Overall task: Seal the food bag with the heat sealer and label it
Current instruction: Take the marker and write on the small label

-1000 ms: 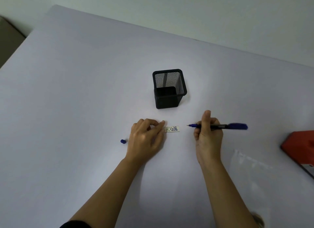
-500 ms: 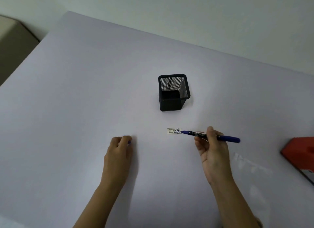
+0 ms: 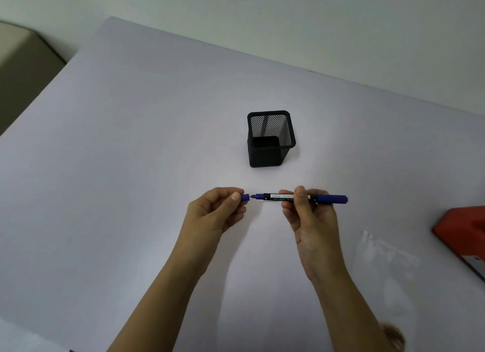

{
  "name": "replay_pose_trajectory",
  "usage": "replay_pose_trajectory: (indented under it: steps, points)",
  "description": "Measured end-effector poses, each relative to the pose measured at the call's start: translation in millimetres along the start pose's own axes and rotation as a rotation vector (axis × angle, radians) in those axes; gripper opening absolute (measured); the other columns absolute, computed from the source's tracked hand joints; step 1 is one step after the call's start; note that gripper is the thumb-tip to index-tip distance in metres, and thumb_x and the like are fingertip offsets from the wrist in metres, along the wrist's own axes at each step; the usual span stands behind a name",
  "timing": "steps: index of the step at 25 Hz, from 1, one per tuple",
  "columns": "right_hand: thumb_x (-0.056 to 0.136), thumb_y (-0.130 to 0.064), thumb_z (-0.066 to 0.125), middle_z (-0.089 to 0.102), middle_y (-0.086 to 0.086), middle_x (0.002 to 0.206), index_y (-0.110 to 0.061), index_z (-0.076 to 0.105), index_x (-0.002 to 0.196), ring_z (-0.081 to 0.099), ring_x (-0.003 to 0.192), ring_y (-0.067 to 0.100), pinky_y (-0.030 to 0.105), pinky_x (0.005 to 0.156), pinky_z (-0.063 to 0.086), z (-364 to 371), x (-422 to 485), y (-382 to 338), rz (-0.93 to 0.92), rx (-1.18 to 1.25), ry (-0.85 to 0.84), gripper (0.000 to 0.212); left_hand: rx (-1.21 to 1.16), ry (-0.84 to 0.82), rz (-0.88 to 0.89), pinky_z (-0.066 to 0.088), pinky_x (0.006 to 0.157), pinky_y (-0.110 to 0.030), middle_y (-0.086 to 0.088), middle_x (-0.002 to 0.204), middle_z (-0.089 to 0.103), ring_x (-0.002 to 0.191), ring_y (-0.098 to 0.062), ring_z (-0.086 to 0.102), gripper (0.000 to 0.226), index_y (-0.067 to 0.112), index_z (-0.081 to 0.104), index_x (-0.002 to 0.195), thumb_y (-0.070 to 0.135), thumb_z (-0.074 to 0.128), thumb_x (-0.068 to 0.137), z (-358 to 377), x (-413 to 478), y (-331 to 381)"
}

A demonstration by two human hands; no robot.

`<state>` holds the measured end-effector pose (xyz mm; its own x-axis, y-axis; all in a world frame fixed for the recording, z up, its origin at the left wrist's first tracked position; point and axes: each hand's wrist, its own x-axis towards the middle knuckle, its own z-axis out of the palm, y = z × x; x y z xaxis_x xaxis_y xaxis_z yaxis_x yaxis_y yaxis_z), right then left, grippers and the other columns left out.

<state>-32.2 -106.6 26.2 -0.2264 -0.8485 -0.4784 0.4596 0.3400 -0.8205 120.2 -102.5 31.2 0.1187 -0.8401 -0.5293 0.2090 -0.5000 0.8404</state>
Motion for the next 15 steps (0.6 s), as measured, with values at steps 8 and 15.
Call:
replay_pose_trajectory:
  steps: [8, 15]
  points:
    - [0.062, -0.027, 0.067, 0.065, -0.001, 0.071, -0.011, 0.059, 0.08, 0.067, 0.064, 0.01, 0.015, 0.062, 0.055, 0.3, -3.5, 5.0, 0.019, 0.038, -0.041, 0.025, 0.114, -0.018, 0.079, 0.053, 0.062, -0.014, 0.005, 0.065, 0.071, 0.06, -0.004, 0.064, 0.011, 0.016, 0.069, 0.085, 0.014, 0.058, 0.089, 5.6, -4.8, 4.7]
    - [0.058, -0.029, 0.068, 0.064, -0.006, 0.061, -0.013, 0.058, 0.076, 0.065, 0.059, 0.009, 0.014, 0.06, 0.054, -7.3, -5.6, 1.6, -0.058, 0.092, -0.114, 0.026, 0.208, -0.025, 0.137, 0.047, 0.053, -0.015, 0.006, 0.055, 0.064, 0.051, -0.003, 0.054, 0.017, 0.014, 0.068, 0.076, 0.022, 0.06, 0.088, 13.3, -11.2, 9.6]
